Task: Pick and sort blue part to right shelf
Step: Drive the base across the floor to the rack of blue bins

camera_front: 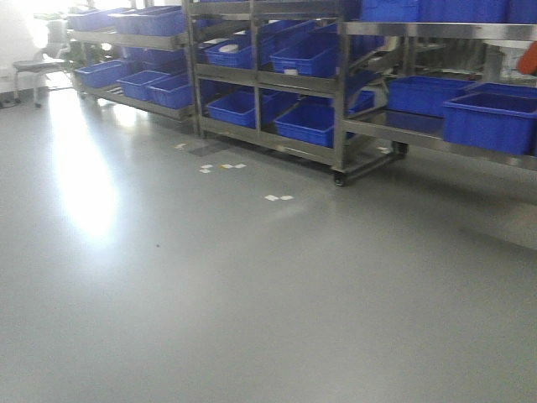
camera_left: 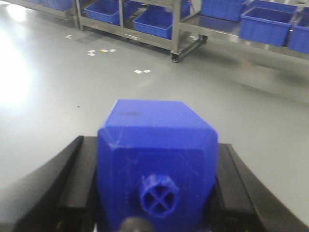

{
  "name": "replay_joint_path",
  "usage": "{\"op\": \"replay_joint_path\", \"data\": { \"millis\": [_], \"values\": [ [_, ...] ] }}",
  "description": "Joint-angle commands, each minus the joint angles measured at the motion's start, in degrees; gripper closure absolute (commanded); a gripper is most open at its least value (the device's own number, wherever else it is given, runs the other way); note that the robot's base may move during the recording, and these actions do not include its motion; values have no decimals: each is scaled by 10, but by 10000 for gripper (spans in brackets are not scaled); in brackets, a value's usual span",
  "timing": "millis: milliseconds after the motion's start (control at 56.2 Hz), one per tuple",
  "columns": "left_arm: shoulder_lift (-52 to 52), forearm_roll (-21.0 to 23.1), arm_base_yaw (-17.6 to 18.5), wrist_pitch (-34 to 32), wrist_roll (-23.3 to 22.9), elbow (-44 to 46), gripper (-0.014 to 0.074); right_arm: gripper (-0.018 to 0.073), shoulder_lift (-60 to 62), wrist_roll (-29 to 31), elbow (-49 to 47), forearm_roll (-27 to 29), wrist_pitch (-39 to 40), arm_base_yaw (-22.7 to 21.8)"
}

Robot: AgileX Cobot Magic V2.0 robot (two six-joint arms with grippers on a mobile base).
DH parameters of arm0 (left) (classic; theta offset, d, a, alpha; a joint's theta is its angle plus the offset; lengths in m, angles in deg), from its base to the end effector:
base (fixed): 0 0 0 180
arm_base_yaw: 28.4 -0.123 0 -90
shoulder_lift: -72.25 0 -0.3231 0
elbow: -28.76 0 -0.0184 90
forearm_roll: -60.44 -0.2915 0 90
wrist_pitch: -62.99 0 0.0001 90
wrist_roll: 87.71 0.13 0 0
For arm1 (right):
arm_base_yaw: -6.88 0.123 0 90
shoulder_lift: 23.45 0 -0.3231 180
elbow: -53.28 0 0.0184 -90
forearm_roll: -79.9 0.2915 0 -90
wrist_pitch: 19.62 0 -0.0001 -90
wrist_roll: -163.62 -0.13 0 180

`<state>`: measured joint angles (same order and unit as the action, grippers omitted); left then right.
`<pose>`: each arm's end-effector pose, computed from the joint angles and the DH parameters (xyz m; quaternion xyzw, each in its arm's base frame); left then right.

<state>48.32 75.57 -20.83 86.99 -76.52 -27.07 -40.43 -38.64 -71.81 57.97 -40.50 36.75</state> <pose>0.1114 -0.0287 0.2948 0.0664 0.7795 -0.0970 0.6153 0.0877 0.0303 0.3223 -0.1289 0.7038 0.1433 0.6838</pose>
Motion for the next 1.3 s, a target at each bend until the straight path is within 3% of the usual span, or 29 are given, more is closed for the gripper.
{"op": "replay_joint_path", "data": {
  "millis": [0, 1280],
  "values": [
    [-5, 7, 2, -51, 1, 18, 354, 365, -7, 3, -17, -13, 53, 1],
    [-5, 7, 2, -51, 1, 18, 354, 365, -7, 3, -17, -13, 53, 1]
  ]
}}
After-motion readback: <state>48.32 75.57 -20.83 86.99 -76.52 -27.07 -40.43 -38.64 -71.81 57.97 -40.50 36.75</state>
